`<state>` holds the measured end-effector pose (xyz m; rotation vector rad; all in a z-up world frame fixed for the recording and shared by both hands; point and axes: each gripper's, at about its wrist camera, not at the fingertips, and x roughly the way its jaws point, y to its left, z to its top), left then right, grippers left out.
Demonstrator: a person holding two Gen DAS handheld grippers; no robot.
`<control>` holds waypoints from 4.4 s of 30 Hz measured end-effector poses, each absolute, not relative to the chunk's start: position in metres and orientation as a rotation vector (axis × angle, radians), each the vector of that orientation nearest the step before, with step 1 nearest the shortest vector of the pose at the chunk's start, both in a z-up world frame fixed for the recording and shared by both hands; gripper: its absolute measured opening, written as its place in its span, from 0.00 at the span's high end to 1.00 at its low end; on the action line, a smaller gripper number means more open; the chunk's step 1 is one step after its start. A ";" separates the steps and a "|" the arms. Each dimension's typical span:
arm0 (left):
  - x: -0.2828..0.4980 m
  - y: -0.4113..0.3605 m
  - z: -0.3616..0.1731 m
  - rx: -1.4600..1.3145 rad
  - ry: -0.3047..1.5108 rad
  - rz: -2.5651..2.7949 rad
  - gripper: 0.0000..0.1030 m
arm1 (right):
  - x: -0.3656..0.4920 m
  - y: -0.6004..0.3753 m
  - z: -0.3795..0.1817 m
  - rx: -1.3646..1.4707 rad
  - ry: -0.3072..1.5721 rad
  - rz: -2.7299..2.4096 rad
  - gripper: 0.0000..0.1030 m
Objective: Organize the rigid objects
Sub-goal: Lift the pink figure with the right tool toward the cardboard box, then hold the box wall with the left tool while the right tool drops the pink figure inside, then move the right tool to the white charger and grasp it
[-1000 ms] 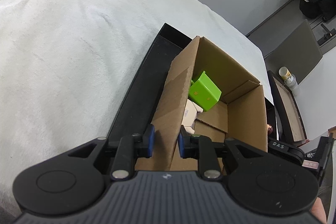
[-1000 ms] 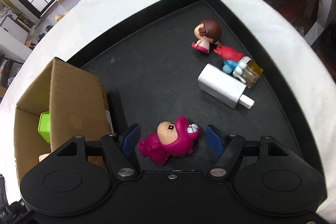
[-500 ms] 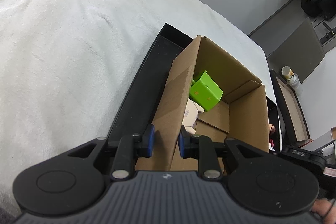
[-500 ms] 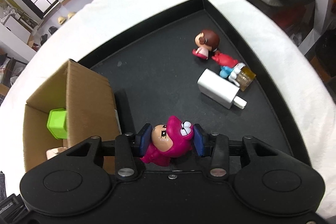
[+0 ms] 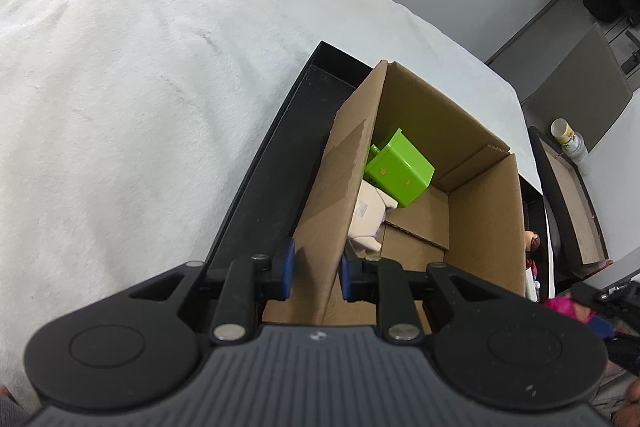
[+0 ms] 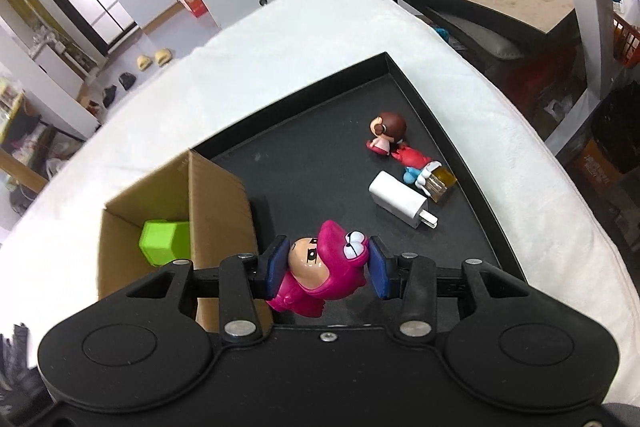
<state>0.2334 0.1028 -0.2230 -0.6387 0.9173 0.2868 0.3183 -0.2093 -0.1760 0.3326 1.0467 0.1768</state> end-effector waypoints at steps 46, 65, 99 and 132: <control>0.232 0.108 -0.225 -0.677 0.922 0.264 0.79 | 0.315 -0.095 -0.153 0.157 0.999 0.417 0.59; 0.232 0.118 -0.229 -0.723 0.915 0.214 0.76 | 0.326 -0.042 -0.154 -0.097 0.899 0.347 0.37; 0.233 0.108 -0.223 -0.685 0.924 0.287 0.78 | 0.303 -0.186 -0.129 0.141 0.971 0.237 0.33; 0.240 0.107 -0.226 -0.659 0.937 0.324 0.79 | 0.368 -0.251 -0.198 0.257 1.109 0.224 0.47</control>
